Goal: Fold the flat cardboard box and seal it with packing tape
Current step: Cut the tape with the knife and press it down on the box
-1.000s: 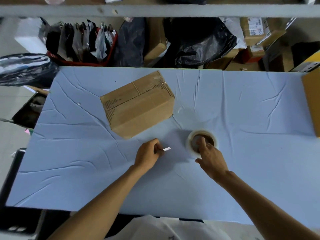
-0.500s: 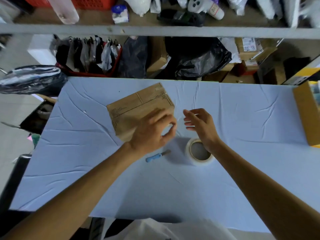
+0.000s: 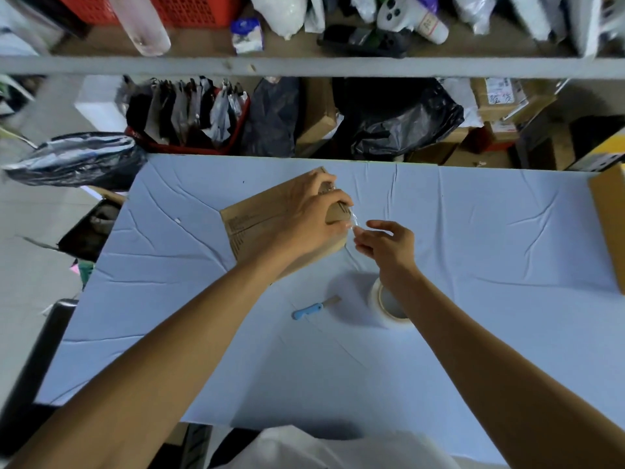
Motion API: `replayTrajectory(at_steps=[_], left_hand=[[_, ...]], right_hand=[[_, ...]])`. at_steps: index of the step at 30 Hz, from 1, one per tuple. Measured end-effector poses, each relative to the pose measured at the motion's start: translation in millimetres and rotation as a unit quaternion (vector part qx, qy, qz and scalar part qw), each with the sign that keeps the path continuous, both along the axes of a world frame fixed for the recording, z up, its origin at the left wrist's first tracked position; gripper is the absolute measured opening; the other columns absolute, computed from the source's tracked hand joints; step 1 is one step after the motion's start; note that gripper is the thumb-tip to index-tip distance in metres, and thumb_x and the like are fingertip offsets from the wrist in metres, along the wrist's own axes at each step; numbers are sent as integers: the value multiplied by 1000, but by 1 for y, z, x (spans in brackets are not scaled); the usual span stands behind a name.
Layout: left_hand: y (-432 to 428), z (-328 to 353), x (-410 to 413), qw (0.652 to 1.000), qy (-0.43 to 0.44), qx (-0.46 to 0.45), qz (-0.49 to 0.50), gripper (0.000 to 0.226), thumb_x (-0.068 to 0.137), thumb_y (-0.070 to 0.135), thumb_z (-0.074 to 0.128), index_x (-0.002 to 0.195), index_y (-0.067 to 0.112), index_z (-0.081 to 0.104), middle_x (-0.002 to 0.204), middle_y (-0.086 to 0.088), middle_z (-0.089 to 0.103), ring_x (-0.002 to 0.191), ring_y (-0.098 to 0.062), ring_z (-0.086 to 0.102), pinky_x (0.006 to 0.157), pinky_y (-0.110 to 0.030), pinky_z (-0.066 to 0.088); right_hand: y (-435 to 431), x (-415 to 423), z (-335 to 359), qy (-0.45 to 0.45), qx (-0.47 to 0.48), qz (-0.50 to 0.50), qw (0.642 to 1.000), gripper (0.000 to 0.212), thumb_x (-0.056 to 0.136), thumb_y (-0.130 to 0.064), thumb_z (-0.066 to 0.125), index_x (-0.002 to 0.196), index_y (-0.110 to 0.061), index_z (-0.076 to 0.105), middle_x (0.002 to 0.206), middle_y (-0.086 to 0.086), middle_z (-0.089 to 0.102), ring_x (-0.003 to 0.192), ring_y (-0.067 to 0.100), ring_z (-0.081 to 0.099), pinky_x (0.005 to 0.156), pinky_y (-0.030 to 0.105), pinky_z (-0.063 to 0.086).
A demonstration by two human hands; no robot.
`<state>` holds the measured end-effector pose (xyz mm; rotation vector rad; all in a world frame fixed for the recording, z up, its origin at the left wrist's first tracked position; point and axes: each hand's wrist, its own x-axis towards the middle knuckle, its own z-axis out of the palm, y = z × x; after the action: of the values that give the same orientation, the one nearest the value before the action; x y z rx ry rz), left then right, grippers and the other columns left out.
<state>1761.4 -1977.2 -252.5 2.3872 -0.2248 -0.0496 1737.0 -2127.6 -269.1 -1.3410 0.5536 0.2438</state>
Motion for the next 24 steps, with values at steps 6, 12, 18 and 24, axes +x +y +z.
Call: replayTrajectory(at_steps=[6, 12, 18, 24], left_hand=[[-4, -5, 0, 999, -20, 24, 13, 27, 70, 16, 77, 96, 15, 69, 134, -9, 42, 129, -26, 37, 106, -44, 34], [-10, -11, -3, 989, -94, 109, 37, 26, 64, 23, 80, 87, 20, 67, 125, -7, 53, 125, -30, 39, 104, -42, 26], [-8, -9, -1, 988, -88, 122, 35, 29, 61, 19, 81, 86, 21, 67, 121, -7, 56, 123, -33, 42, 102, -51, 32], [-8, -12, -1, 989, -95, 106, 47, 29, 60, 22, 80, 86, 20, 68, 121, -7, 58, 124, -32, 42, 102, -48, 31]], right_hand=[[14, 2, -9, -16, -2, -21, 1000, 14, 81, 9, 67, 86, 0, 58, 68, 11, 60, 59, 15, 61, 61, 22, 56], [23, 3, -10, -18, -48, -60, 997, 24, 78, 8, 69, 66, -11, 58, 58, 5, 58, 52, 14, 53, 52, 24, 47], [27, -5, 5, -7, -247, -110, 963, 11, 83, -16, 70, 90, -13, 63, 83, -5, 65, 70, 9, 58, 57, 14, 37], [44, -16, 15, -69, -214, -40, 973, 13, 86, -21, 67, 93, -11, 73, 84, -4, 72, 77, 5, 66, 73, 18, 52]])
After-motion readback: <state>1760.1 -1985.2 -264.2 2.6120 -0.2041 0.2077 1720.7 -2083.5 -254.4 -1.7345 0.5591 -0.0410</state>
